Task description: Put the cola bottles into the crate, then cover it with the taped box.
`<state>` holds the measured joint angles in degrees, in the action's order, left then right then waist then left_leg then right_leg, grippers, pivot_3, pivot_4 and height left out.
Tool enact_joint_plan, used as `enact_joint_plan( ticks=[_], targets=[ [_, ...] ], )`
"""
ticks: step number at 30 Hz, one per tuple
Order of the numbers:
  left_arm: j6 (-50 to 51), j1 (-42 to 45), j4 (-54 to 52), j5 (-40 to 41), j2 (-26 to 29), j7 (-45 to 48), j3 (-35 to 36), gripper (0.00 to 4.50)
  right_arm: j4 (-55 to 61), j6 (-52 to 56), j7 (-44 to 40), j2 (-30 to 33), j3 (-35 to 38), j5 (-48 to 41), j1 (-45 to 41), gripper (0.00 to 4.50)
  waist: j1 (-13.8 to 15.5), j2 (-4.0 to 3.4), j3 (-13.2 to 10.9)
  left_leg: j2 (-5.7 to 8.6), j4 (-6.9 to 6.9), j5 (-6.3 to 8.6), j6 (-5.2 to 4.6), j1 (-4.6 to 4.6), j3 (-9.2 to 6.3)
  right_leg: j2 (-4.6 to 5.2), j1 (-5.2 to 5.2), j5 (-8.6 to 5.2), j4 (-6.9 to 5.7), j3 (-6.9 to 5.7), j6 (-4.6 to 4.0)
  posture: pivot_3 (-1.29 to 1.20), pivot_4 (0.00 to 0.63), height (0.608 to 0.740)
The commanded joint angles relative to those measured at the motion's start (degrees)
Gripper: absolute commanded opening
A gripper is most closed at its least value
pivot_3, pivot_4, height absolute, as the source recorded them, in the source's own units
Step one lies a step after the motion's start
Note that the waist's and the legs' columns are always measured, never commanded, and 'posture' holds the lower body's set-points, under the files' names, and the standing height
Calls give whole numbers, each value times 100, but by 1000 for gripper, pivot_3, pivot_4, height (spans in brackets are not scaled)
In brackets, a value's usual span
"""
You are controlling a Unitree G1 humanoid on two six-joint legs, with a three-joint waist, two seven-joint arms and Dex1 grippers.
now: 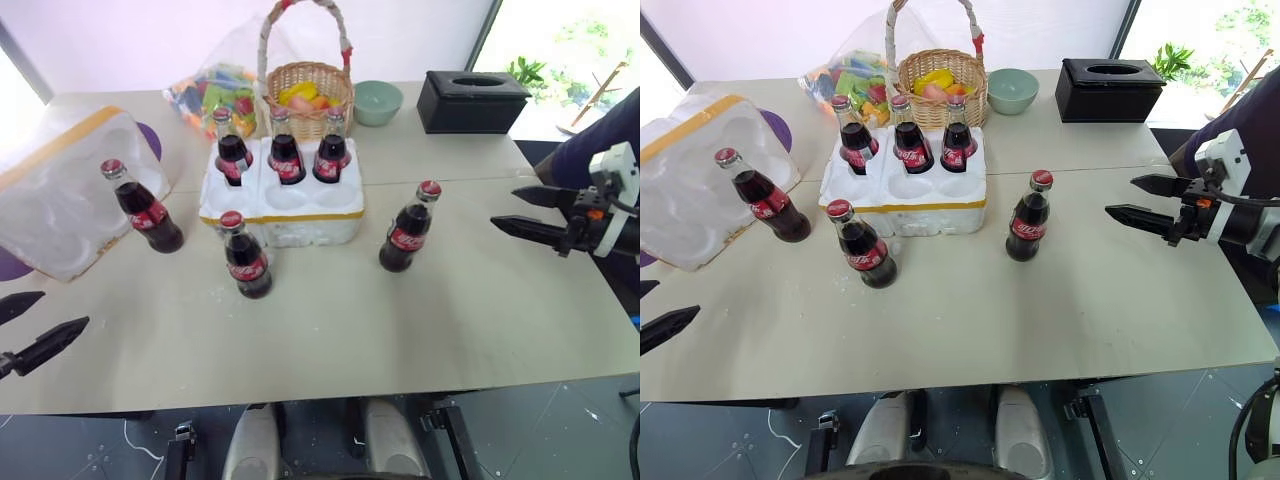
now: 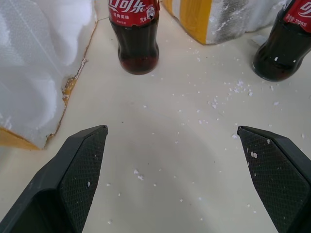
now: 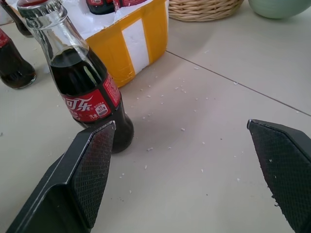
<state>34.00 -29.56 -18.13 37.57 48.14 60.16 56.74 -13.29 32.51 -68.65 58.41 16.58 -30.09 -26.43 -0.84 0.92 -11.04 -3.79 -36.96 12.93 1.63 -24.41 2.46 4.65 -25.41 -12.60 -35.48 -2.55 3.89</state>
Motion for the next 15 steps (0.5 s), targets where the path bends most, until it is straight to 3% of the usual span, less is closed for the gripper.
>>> enact_joint_plan(
  ticks=[1,15],
  targets=[
    [-173,-53,-14,-90,20,60,-11,4500,-32,-108,-22,44,140,-18,-50,4442,1,0,0,0,0,0,0,0,0,0,0,0,0,0,0,0,150,740],
    [111,249,-7,155,12,-168,32,4500,83,109,-136,75,188,-191,-2,4442,4,0,0,0,-4,-1,-1,1,3,0,0,1,-7,3,1,0,150,740]
  ],
)
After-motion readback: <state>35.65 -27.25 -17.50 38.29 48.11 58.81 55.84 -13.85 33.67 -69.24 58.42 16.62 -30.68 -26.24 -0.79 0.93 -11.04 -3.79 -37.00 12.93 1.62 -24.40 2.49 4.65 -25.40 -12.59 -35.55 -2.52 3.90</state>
